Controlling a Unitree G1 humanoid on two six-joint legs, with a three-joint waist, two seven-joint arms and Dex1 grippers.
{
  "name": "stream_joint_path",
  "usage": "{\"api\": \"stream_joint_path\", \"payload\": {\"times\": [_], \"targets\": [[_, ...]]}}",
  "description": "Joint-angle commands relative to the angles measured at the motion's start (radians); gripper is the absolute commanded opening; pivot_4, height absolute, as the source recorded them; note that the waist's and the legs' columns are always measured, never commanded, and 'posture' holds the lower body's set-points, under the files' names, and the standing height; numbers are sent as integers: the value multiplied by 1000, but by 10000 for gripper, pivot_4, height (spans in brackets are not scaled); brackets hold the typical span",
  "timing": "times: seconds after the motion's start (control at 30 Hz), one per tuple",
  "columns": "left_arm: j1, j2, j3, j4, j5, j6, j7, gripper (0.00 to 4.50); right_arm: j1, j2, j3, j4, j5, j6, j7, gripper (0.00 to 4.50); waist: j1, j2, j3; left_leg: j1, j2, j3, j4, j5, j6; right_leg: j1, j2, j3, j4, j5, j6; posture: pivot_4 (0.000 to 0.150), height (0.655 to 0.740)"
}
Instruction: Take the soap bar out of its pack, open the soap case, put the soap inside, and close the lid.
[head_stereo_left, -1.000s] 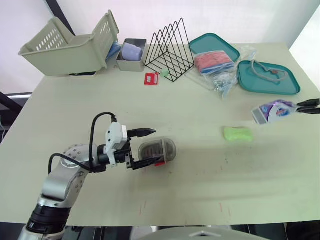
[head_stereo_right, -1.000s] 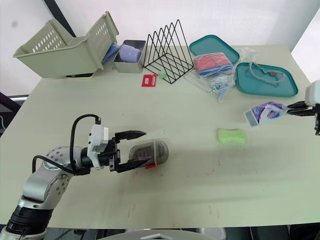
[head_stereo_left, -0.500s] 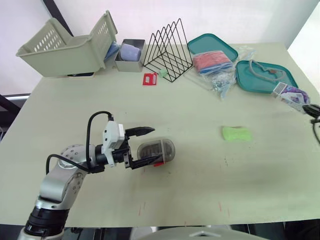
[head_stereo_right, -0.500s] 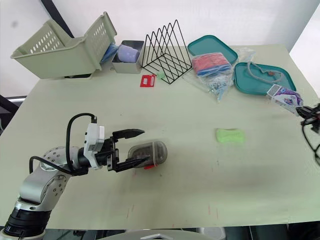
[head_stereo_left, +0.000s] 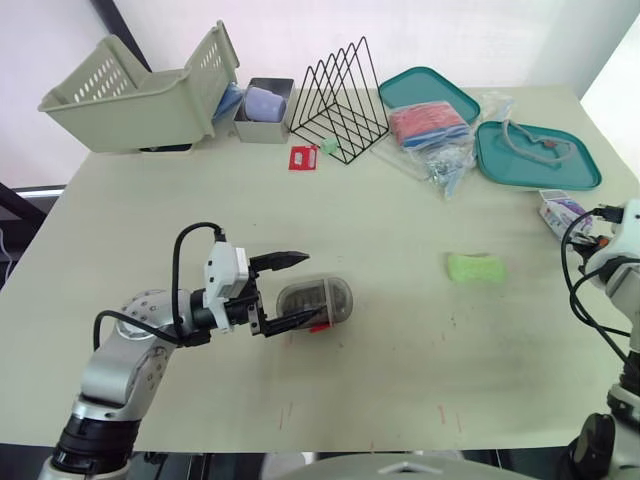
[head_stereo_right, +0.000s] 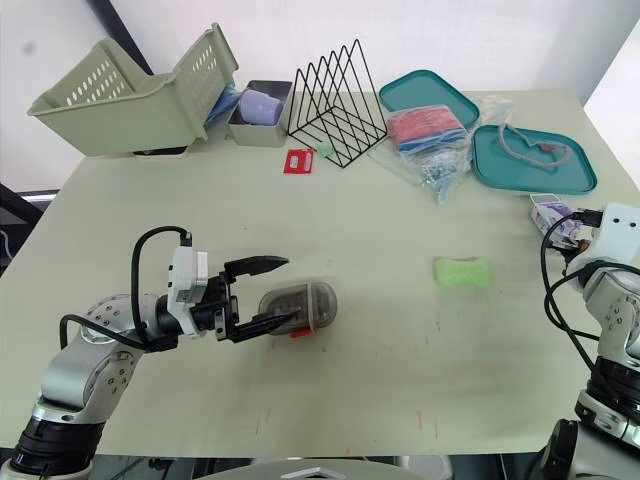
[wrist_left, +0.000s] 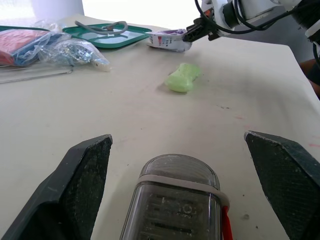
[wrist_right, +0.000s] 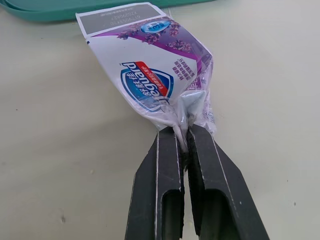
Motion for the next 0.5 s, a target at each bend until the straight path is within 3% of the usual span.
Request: {"api": "stream_joint_path", "payload": {"times": [0.03,0.13,0.3,0.37,0.5], "targets": [[4,2,12,-34,5,-24,-1,45000,-9,7,-32,-44,12,17,-17,243,0,0,0,0,0,0,0,0,0,0,0,0,0,0,0,1500,7400],[-1,1,10,-31,7,-25,1,45000,-8,12,-29,-54,22,21,-12,243,0,0,0,0,0,0,0,0,0,0,0,0,0,0,0,1500,7400],[-9,3,9,-21,11,-27,0,45000,7,-10,-3,-80,27,26,9,17061,-1,0,0,0,0,0,0,0,0,0,0,0,0,0,0,1500,7400],[-12,4,9,-18,13,-28,-2,45000,12,-31,12,-86,22,16,25,28469,-1,0,0,0,0,0,0,0,0,0,0,0,0,0,0,1500,7400],[-16,1,2,-10,23,-31,-8,45000,11,-66,45,-115,22,10,55,44605,-1,0,0,0,0,0,0,0,0,0,0,0,0,0,0,1500,7400]]}}
